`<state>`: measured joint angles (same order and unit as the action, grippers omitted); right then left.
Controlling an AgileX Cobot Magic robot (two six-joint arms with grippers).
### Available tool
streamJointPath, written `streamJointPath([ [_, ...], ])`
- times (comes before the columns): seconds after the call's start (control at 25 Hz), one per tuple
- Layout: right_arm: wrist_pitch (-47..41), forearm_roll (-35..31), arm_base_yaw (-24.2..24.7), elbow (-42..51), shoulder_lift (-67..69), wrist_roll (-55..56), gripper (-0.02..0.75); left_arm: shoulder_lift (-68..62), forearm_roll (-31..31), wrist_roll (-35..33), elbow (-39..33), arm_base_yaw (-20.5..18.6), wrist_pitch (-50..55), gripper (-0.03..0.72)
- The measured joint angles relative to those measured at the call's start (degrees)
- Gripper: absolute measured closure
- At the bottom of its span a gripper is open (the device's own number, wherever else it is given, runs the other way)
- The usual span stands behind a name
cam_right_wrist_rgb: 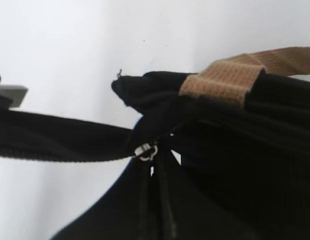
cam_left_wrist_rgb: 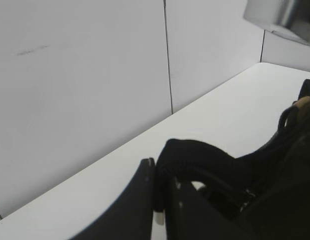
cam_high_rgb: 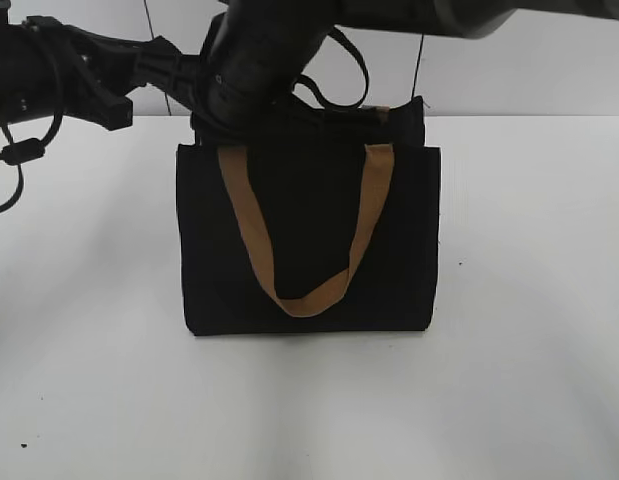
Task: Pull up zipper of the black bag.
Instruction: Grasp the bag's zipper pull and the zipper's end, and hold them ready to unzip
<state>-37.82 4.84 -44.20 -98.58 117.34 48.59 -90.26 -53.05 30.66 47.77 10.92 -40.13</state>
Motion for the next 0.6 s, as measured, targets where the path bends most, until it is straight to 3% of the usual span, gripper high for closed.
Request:
streamJointPath([
  [0.6, -3.3, -8.2, -1.2, 0.0, -4.9, -18.0, 0.751, 0.1, 0.0, 0.1, -0.1, 0.0, 0.9, 0.661],
])
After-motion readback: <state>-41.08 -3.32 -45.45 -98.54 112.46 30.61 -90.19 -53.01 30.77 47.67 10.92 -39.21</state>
